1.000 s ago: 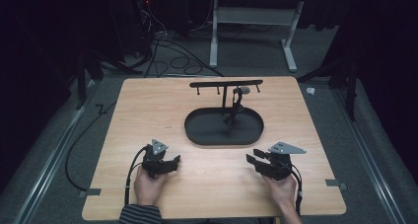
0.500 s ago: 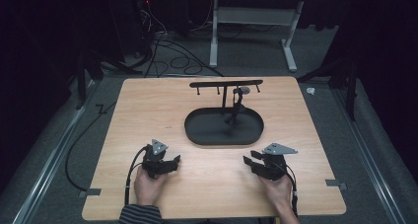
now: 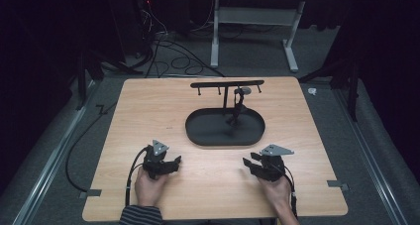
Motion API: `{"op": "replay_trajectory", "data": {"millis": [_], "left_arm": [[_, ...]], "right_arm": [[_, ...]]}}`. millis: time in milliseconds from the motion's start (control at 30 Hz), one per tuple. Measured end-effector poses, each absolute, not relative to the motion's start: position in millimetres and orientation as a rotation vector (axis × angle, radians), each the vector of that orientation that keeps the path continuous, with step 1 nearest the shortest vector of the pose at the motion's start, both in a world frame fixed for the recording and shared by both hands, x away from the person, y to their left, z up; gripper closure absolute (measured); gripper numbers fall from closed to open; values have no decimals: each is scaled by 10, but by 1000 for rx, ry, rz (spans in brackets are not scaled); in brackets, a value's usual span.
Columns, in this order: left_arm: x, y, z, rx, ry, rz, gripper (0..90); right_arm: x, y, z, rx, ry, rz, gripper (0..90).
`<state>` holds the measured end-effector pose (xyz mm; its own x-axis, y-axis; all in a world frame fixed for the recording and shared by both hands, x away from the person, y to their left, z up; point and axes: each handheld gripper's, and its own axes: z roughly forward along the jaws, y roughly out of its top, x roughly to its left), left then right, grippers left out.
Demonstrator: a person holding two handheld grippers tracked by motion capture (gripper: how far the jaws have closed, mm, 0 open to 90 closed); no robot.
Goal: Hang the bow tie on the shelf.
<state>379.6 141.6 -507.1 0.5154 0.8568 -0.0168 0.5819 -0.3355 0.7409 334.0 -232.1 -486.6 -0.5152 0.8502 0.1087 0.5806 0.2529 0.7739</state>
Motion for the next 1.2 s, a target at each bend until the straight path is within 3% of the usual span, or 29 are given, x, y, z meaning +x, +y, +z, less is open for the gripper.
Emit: {"op": "replay_trajectory", "data": {"millis": [1200], "left_arm": [[3795,1416,-5071,2050,1170,498,267]], "right_arm": [[3383,-2213,-5023,1295,2253,1055,542]]}}
